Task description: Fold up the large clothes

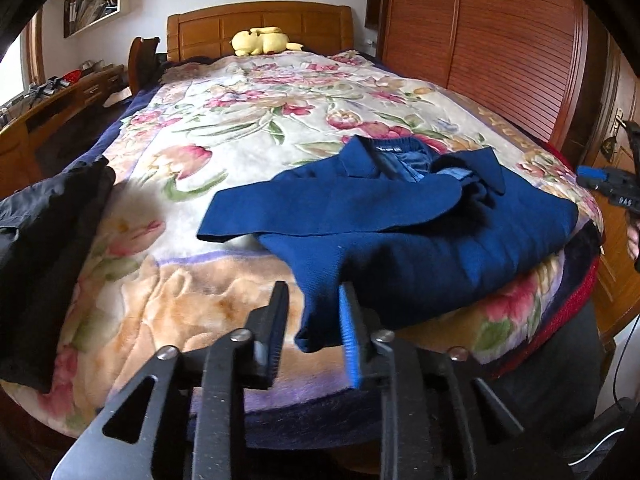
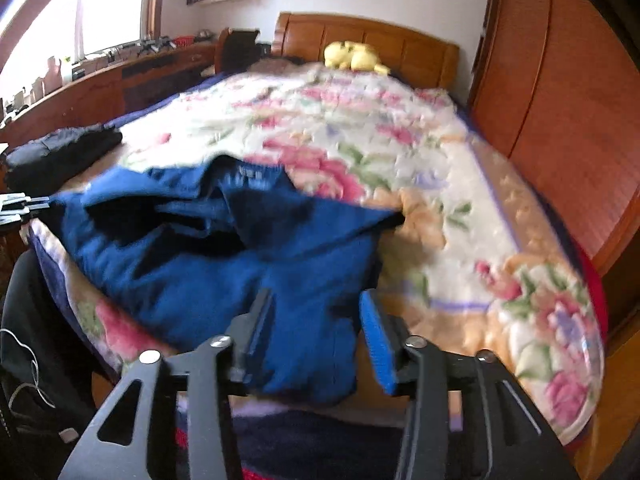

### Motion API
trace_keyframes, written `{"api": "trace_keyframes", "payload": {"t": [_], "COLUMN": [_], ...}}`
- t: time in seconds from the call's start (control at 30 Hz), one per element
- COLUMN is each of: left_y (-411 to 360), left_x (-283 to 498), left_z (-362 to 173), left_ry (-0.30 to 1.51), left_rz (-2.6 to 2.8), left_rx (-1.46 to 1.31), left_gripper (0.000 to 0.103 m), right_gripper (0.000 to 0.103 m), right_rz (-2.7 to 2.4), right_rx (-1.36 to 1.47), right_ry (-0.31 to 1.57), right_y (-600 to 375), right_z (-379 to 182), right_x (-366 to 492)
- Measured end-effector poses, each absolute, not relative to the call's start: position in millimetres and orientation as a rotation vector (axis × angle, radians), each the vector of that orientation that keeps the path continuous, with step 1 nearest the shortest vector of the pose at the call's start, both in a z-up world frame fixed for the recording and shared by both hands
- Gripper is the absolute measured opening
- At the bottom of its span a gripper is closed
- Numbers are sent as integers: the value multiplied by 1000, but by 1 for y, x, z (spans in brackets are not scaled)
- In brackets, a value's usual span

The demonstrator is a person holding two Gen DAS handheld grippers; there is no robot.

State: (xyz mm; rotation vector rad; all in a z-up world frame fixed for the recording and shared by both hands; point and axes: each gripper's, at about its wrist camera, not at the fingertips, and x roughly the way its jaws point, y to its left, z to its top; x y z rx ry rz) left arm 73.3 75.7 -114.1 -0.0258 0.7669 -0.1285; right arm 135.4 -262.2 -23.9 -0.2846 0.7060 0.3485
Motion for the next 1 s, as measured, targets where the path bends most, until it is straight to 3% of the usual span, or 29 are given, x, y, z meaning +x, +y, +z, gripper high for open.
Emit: {"api": "trace_keyframes", "payload": {"t": [0.2, 0.47, 0.73, 1.0], "left_y": [81, 87, 102, 109], "left_x": [73, 71, 68, 72], "left_z": [-111, -108, -101, -108], "left_ry": [771, 757, 726, 730], "left_rz": [-130, -124, -89, -87], "left_rx": [-24, -30, -36, -40], "left_gripper": [35, 44, 45, 45], "right_gripper": [53, 53, 53, 68], "right_rz": [451, 655, 779, 805], "right_rx": [-286, -325, -446, -550], "right_ry": [673, 719, 776, 745], "right_y": [-222, -136, -59, -25], "right_z": [-12, -46, -77, -80], "right_x": [140, 171, 196, 224]}}
